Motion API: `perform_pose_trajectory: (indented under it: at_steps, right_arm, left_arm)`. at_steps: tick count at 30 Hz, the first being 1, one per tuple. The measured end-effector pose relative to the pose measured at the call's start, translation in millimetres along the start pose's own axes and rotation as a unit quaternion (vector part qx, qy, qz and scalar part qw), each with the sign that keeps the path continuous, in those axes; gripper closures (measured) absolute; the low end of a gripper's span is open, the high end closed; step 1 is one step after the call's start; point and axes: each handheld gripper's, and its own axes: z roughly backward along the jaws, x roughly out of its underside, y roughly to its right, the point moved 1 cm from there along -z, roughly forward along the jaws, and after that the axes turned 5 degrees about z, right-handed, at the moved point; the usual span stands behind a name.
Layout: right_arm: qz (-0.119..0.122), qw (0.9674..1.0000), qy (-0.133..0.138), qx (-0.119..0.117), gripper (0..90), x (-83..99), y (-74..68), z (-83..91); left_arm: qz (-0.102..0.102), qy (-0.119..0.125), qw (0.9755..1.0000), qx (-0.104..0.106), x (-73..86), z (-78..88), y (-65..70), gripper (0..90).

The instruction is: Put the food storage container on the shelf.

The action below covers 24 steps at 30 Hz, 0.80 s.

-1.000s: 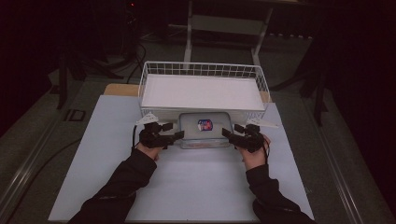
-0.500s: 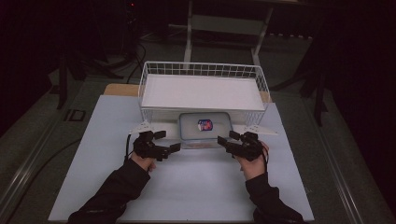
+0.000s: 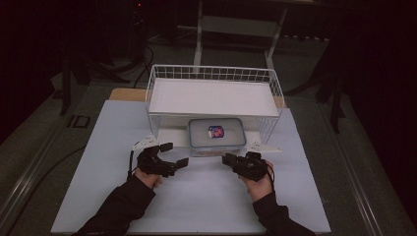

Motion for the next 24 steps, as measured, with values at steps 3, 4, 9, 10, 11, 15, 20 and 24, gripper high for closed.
perform_pose_trajectory:
  at_steps: [3, 4, 9, 10, 11, 15, 20, 24]
  right_arm:
    - [-0.001, 1.0000, -0.010, -0.003, 82.6, 2.0, 0.7, -4.9]
    - [-0.003, 0.9999, -0.012, -0.001, 85.3, 2.4, 2.0, -6.8]
    - [0.000, 0.9994, -0.033, 0.005, 90.0, 3.8, 5.7, -18.3]
    - [0.000, 0.9994, -0.035, 0.005, 90.0, 4.0, 5.9, -20.6]
    - [0.001, 0.9993, -0.038, 0.006, 90.0, 4.1, 6.0, -22.3]
    - [0.002, 0.9990, -0.042, 0.011, 90.0, 3.3, 6.9, -26.8]
    - [-0.005, 0.9987, -0.045, 0.022, 90.0, 1.5, 11.0, -33.9]
    - [0.004, 0.9985, -0.047, 0.026, 90.0, -1.3, 10.6, -42.5]
  left_arm:
    - [-0.005, 0.001, 1.0000, -0.002, 0.6, 1.2, -0.9, 1.0]
    - [-0.006, 0.001, 1.0000, -0.003, 0.9, 1.6, -1.2, 1.0]
    - [-0.006, 0.007, 0.9999, -0.009, 1.2, 5.2, -4.9, 1.0]
    - [-0.007, 0.009, 0.9999, -0.010, 1.0, 5.9, -5.4, 1.0]
    - [-0.007, 0.010, 0.9999, -0.012, 0.9, 6.4, -5.8, 1.0]
    - [-0.006, 0.012, 0.9999, -0.008, 2.0, 7.3, -6.3, 1.0]
    - [-0.007, 0.011, 0.9999, -0.007, 2.4, 6.5, -6.4, 1.0]
    - [-0.010, 0.012, 0.9998, -0.010, 3.0, 6.8, -6.1, 1.0]
